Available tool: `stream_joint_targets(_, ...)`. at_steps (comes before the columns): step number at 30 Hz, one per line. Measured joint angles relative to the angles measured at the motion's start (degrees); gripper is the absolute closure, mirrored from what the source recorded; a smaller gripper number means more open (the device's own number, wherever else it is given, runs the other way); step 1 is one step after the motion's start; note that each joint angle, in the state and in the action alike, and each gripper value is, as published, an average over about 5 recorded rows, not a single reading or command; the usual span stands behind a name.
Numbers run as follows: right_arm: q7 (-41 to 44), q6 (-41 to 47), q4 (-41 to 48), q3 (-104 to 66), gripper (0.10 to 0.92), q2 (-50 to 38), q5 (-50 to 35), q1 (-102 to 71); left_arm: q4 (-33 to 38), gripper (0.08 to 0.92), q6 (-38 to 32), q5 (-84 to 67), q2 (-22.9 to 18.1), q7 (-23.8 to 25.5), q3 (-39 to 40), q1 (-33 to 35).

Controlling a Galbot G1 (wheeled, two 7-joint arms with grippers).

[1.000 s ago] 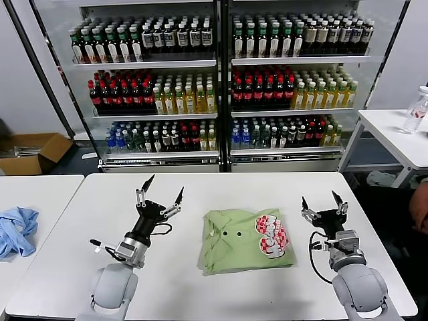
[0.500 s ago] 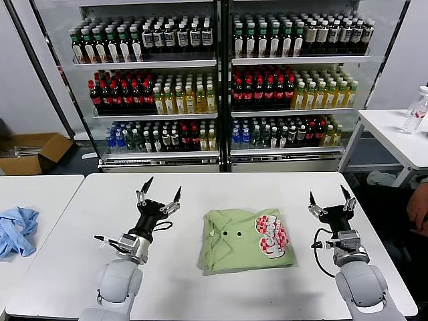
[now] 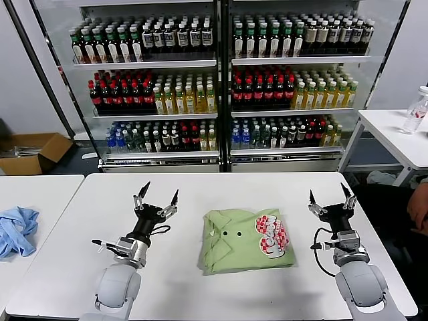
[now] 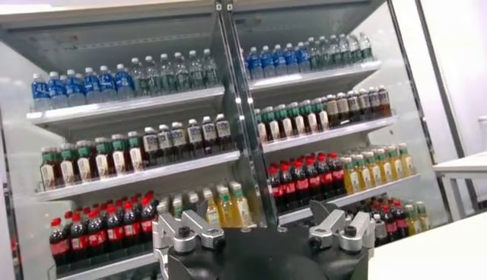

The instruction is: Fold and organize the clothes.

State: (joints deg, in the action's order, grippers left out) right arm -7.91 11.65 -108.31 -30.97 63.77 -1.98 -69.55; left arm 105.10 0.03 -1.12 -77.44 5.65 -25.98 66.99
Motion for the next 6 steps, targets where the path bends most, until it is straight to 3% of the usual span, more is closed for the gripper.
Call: stream_joint_targets(6, 0.3, 0.3, -0.4, -0.1, 0.203, -0.2, 0.8, -0.6, 0.5, 0.177, -0.2, -0.2, -0.1, 0.1, -0.5, 0.8)
